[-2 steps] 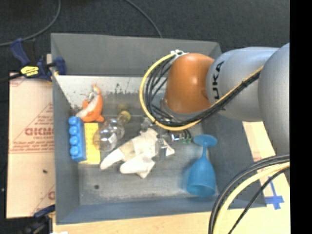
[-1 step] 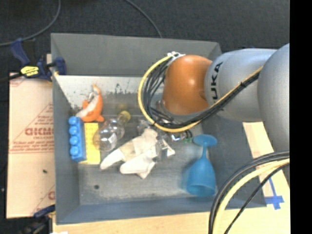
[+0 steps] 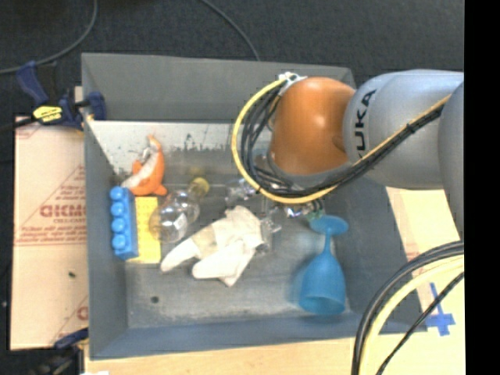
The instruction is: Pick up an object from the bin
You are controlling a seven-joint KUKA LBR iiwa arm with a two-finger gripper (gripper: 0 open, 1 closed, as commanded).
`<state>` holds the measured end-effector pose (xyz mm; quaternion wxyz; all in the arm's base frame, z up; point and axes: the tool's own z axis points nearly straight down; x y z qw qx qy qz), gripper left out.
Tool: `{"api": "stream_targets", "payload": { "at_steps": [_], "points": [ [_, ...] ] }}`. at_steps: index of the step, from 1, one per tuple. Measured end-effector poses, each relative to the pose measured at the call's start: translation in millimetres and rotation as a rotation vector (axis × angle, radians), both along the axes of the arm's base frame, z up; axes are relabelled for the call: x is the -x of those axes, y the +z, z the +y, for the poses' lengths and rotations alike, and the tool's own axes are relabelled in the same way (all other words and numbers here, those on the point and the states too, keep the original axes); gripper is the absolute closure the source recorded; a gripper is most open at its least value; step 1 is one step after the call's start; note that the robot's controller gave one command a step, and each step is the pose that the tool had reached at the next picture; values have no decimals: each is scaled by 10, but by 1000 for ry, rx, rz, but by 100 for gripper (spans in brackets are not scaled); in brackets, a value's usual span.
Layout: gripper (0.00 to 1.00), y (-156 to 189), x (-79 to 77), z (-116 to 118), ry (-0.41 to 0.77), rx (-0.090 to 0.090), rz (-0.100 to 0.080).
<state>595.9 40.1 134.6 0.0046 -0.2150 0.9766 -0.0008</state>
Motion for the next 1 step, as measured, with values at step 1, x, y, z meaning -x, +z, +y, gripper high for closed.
{"api": "stream_targets", "payload": {
  "at_steps": [1],
  "points": [
    [0, -654, 24, -32, -96, -3, 3]
  ]
}}
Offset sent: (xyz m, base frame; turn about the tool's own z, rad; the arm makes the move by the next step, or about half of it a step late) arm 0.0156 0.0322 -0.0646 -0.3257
